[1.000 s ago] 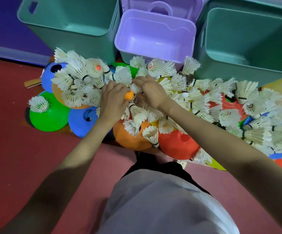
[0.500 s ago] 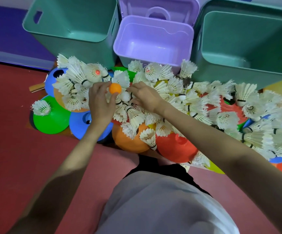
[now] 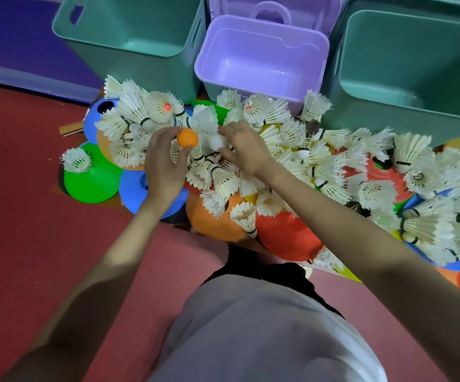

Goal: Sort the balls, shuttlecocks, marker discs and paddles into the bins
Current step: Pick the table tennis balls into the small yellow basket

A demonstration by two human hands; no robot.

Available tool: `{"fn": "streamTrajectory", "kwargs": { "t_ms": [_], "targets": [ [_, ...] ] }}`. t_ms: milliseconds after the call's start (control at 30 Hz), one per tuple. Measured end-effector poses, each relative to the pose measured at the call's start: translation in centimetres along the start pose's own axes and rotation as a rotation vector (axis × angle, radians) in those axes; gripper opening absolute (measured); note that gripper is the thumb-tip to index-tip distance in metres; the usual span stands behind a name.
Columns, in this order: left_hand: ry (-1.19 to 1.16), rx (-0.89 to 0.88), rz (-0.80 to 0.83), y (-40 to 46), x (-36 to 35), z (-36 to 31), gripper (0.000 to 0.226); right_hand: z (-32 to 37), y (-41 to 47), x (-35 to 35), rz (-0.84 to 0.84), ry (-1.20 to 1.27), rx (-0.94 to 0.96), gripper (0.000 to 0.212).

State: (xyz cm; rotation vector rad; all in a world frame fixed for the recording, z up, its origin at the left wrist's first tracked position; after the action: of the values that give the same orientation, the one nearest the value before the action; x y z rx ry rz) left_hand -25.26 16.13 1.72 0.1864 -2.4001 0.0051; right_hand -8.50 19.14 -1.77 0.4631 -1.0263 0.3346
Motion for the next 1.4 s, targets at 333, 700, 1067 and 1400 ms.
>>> {"fn": "streamTrajectory", "kwargs": {
  "t_ms": [333,700,1067,1400],
  "targets": [
    [-0.112,-0.063,0.304,-3.8,-11.5,-9.9,0.038,-8.5,-18.0,11.5,-0.415,0.131,-0.274,0.032],
    [-0.020,-0.391,0.533,-12.4,-27.2,-26.1,0.041,-17.0,-38.4,20.2,-0.784,0.062,-0.595,0.027],
    [0.058,-0.500,0.545,-13.5,-42.8,-44.6,0.041,-31.1,-45.1,31.5,-0.908,-0.084,-0.801,0.035],
    [0.086,-0.455,0.597,-14.5,-44.6,-43.2,0.036,-31.0,-45.2,28.4,-0.726,-0.026,-0.761,0.031]
  ]
}}
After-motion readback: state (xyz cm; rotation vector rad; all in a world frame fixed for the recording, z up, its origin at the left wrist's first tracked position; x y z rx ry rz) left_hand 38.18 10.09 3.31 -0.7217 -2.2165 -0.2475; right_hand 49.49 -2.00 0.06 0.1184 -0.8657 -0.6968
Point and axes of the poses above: each hand's wrist, its own y-axis towards the middle knuckle, its own x-axis out of the back of the hand, z = x × y, the point moved 9 cm from there along y, towards the middle knuckle, and after that the axes turned 14 degrees about x, right-handed, at the moved point
